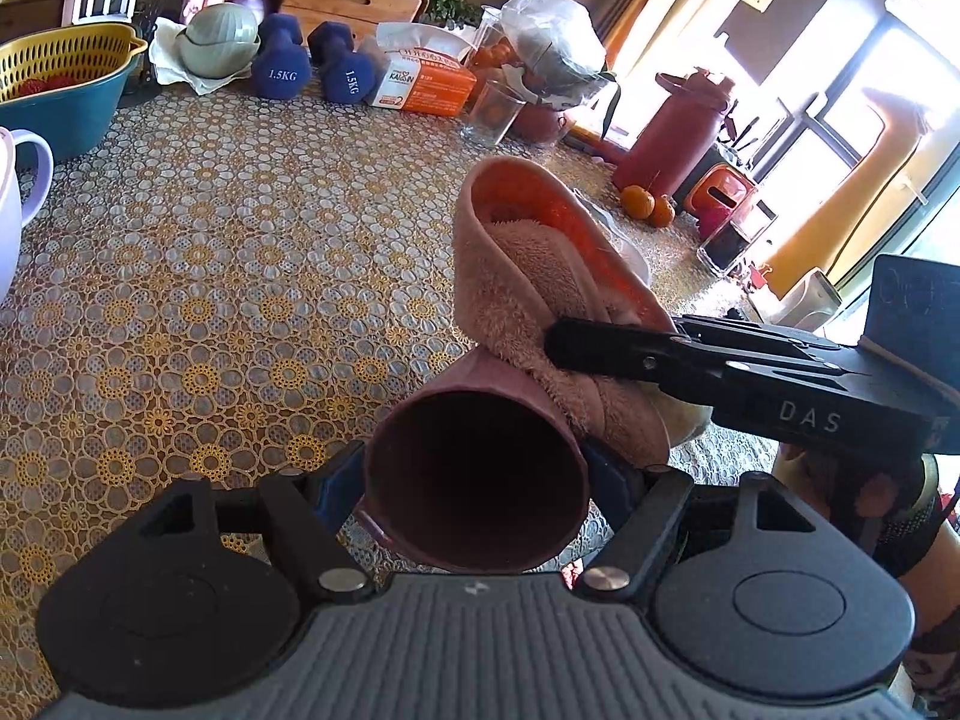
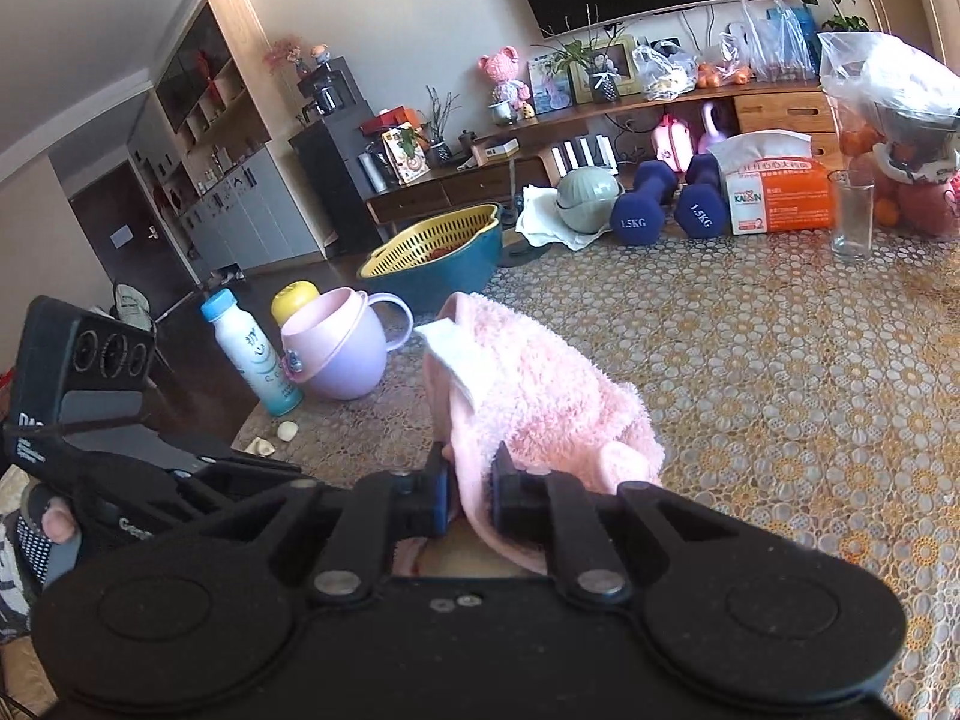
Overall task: Organize objects
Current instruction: 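Rub the pink towel along the cup's ribbed side with the right gripper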
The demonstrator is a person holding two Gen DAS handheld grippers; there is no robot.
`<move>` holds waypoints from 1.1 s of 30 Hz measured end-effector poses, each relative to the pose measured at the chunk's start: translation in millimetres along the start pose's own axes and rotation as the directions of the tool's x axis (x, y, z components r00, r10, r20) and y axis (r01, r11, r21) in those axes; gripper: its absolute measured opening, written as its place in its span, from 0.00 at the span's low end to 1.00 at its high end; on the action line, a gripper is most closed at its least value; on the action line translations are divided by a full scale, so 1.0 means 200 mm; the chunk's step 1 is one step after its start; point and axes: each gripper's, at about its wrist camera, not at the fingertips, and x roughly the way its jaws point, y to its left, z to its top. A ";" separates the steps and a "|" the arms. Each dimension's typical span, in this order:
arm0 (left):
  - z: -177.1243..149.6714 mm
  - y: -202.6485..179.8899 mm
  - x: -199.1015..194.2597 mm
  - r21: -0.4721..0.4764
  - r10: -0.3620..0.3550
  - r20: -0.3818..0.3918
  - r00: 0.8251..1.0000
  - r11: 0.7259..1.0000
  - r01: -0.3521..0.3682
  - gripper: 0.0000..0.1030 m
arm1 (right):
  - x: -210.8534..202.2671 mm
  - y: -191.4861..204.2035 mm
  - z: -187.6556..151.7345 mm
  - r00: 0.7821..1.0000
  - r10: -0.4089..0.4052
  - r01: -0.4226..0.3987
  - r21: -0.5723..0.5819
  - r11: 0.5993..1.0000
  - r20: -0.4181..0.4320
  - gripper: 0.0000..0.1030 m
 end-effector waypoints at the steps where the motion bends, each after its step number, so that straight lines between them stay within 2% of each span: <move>1: 0.00 0.00 0.00 -0.004 -0.001 0.001 1.000 1.000 0.001 0.74 | 0.00 -0.01 0.00 1.000 -0.004 0.004 0.006 1.000 0.000 0.12; 11: 0.01 0.02 0.00 -0.022 -0.008 0.007 1.000 1.000 0.008 0.74 | 0.06 -0.07 0.01 0.998 -0.058 0.058 0.035 0.998 -0.005 0.12; 16: 0.01 0.02 -0.01 -0.016 -0.002 0.015 1.000 1.000 0.003 0.74 | 0.08 -0.05 0.02 0.996 -0.092 0.092 0.000 0.996 -0.010 0.12; 19: 0.01 0.03 -0.03 -0.005 0.015 0.029 0.999 1.000 -0.015 0.74 | 0.11 -0.09 0.01 0.992 -0.127 0.127 0.012 0.992 -0.028 0.12; 25: 0.01 0.12 -0.08 -0.068 0.024 0.039 0.999 0.997 -0.021 0.74 | 0.13 -0.14 -0.05 0.975 -0.221 0.222 0.009 0.975 -0.032 0.12; 29: -0.01 0.19 -0.11 -0.111 0.011 0.050 0.999 0.994 -0.006 0.74 | 0.06 -0.16 -0.06 0.974 -0.227 0.228 0.031 0.973 -0.009 0.12; 33: -0.04 0.24 -0.12 -0.134 -0.003 0.061 0.998 0.991 0.011 0.74 | -0.01 -0.14 -0.02 0.987 -0.160 0.159 0.058 0.986 0.016 0.12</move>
